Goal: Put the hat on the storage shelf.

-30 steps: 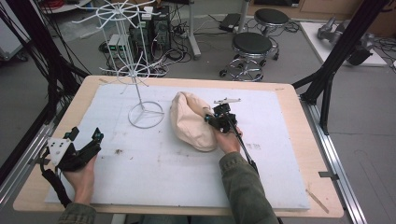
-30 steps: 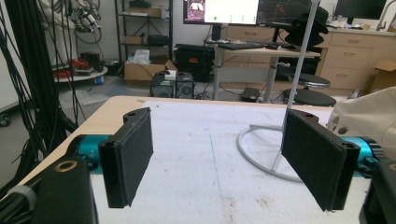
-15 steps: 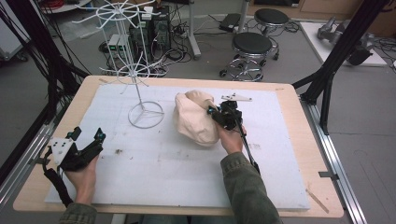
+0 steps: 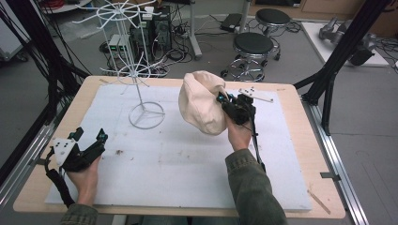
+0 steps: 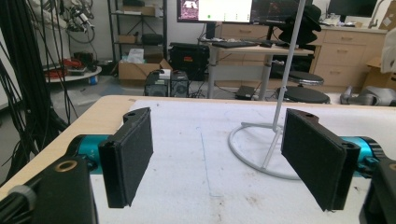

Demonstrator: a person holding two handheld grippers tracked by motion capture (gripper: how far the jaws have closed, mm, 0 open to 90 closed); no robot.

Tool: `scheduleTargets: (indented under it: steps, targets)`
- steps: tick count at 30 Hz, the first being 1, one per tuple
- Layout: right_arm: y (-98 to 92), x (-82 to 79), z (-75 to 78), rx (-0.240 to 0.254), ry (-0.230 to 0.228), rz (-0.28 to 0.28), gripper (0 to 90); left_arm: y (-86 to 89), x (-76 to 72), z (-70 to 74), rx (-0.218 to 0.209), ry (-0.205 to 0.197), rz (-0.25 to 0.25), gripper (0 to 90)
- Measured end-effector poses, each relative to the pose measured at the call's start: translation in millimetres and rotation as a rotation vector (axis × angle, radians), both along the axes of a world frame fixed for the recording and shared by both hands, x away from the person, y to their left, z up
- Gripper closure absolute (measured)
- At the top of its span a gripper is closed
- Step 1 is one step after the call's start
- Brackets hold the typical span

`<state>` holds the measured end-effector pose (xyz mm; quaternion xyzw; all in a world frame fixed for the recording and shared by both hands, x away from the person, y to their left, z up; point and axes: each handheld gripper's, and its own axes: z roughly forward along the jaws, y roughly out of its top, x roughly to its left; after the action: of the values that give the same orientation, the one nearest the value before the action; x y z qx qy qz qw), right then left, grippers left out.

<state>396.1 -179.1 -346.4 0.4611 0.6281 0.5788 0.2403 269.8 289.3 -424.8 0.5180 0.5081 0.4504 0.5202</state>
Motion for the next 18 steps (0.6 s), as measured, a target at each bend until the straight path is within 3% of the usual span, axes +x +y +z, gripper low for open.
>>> scheduleTargets:
  steps: [7,11,18]
  targets:
    - [0.2,-3.5,17.0,0.033,-0.066,-0.004,78.3,0.2,-0.4,-0.3,-0.004,-0.002,-0.003,25.2]
    - [1.4,-3.7,24.7,0.076,-0.088,0.041,78.1,0.3,-0.3,-0.7,-0.006,-0.003,-0.004,25.2]
    - [11.6,-3.0,40.4,0.072,-0.122,0.077,77.8,-0.2,-0.1,-0.7,-0.008,-0.004,-0.006,25.2]
